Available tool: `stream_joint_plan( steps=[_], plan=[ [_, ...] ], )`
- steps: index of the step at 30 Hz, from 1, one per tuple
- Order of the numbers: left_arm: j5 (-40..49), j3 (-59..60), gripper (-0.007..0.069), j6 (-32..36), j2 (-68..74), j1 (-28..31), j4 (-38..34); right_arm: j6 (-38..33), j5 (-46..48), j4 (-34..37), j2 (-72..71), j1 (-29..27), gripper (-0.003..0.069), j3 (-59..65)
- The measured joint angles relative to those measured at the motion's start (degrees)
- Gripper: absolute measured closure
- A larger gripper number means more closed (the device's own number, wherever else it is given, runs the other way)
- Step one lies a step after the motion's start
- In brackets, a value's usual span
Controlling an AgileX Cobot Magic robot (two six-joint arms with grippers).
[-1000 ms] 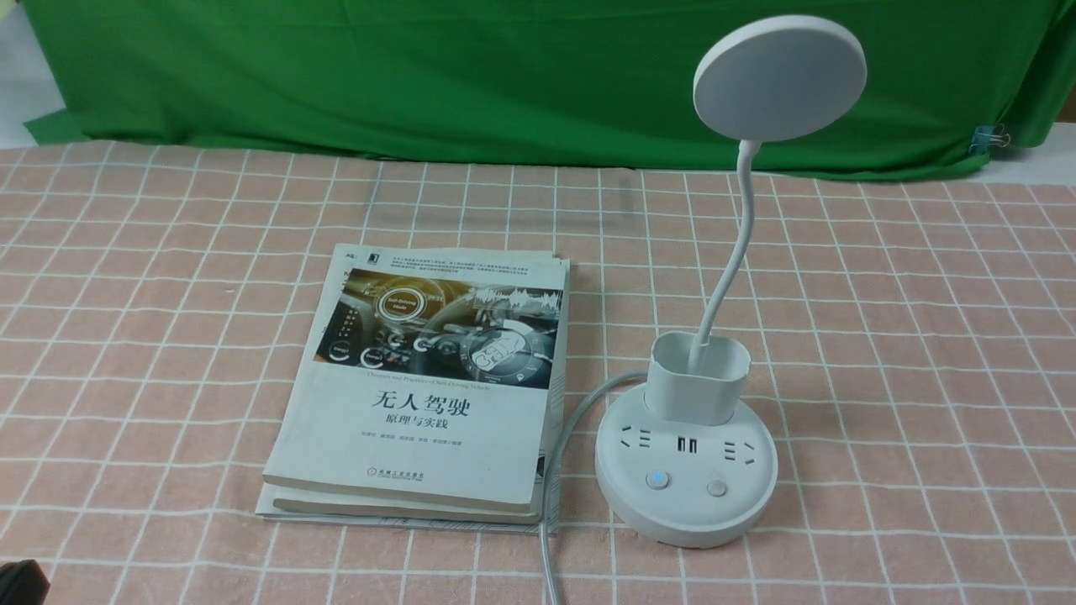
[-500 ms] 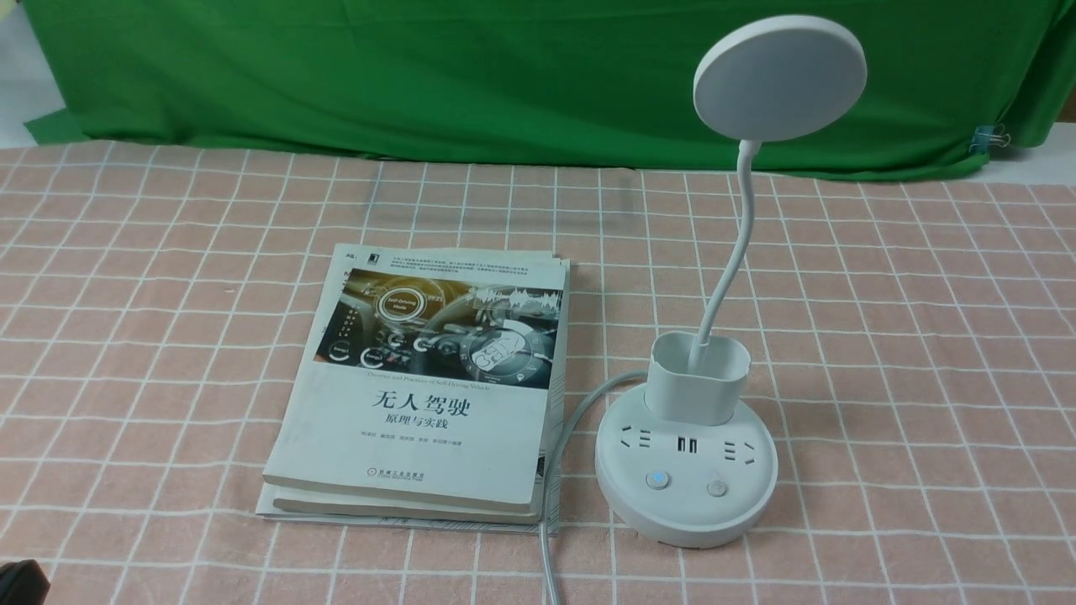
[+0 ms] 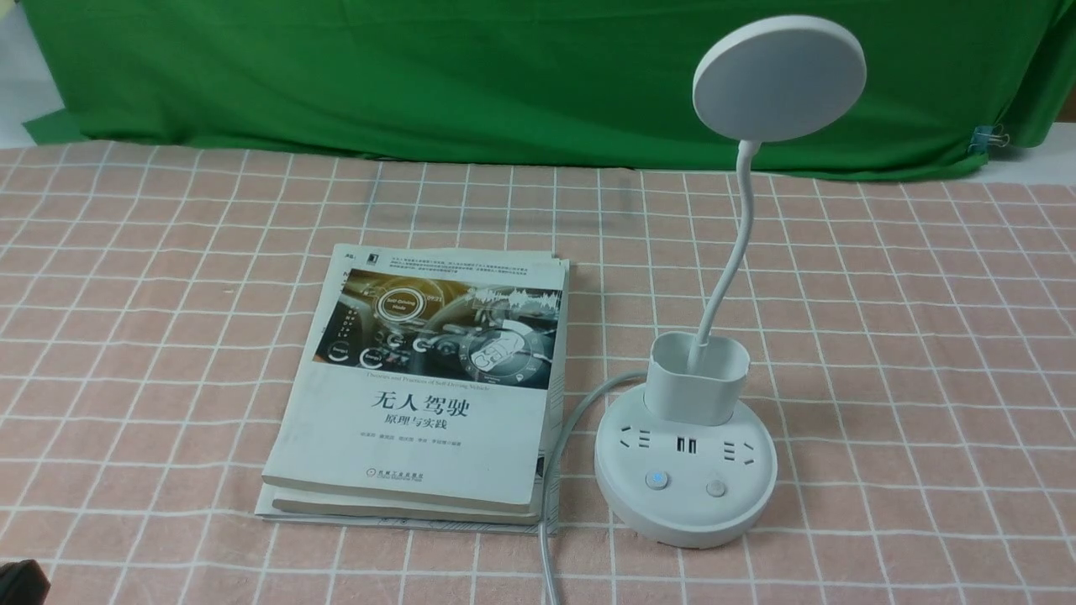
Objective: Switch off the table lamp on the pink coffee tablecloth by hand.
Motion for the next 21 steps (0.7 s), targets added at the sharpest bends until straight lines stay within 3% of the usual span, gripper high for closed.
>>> stream_joint_plan(
  steps=[21],
  plan=[
    [0.00,0.00,0.0618,0.00,0.00,0.00,0.00,0.30,0.00,0.00,0.00,0.00,0.0510,0.00]
  ],
)
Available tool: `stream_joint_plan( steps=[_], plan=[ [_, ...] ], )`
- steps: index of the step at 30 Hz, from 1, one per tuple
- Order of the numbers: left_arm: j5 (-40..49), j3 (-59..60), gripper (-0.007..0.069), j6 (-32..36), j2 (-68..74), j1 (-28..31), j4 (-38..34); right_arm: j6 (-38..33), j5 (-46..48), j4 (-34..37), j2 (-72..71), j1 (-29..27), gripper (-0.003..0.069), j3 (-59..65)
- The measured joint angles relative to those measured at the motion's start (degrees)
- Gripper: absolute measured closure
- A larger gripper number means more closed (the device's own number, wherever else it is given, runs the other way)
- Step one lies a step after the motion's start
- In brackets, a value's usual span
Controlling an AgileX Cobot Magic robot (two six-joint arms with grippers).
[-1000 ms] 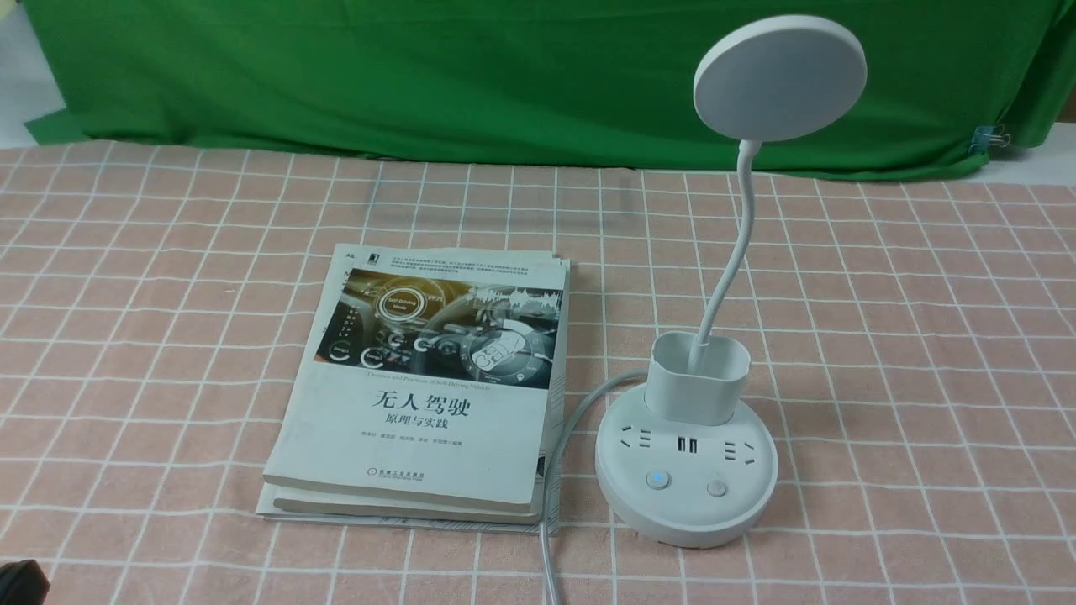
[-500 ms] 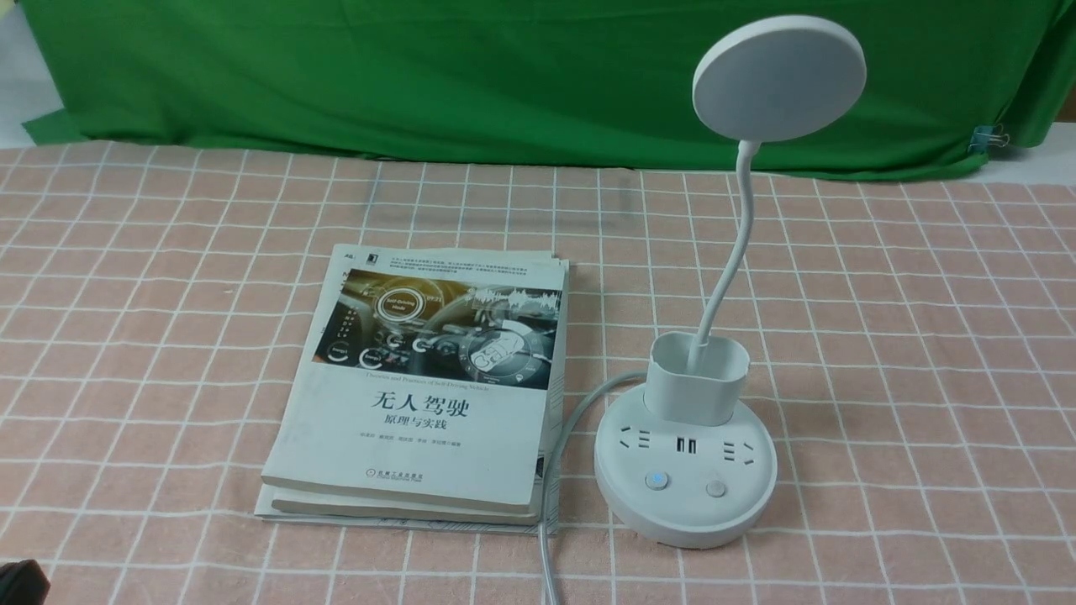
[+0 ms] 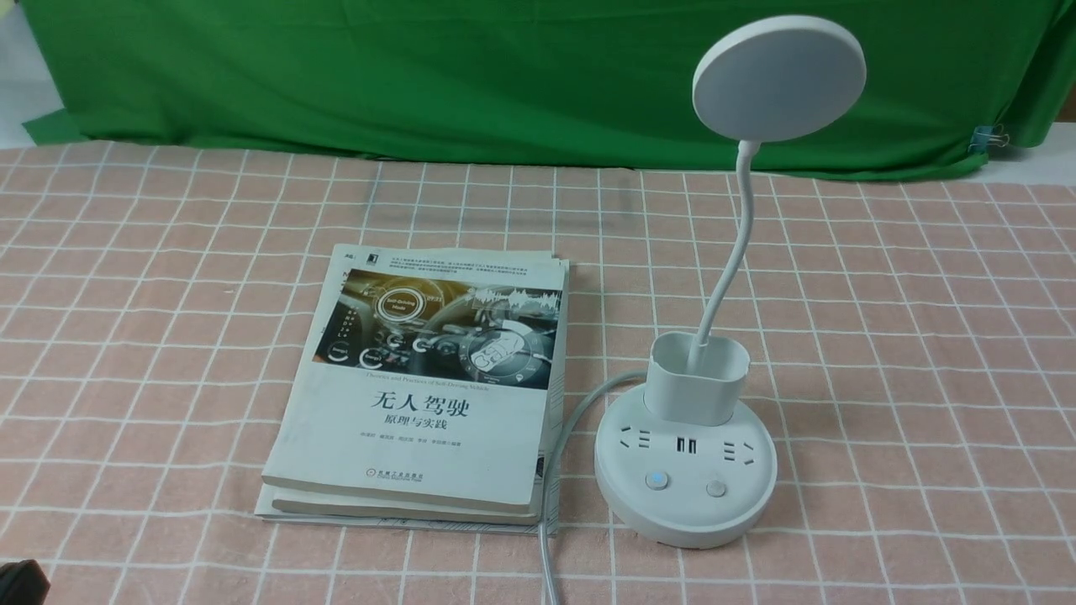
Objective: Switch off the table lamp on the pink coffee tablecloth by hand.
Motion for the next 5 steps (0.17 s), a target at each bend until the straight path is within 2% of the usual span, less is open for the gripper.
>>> stream_joint_plan(
  steps=[5],
  plan=[
    [0.00,0.00,0.0618,0.00,0.00,0.00,0.00,-0.30,0.00,0.00,0.00,0.00,0.0508,0.00]
  ],
)
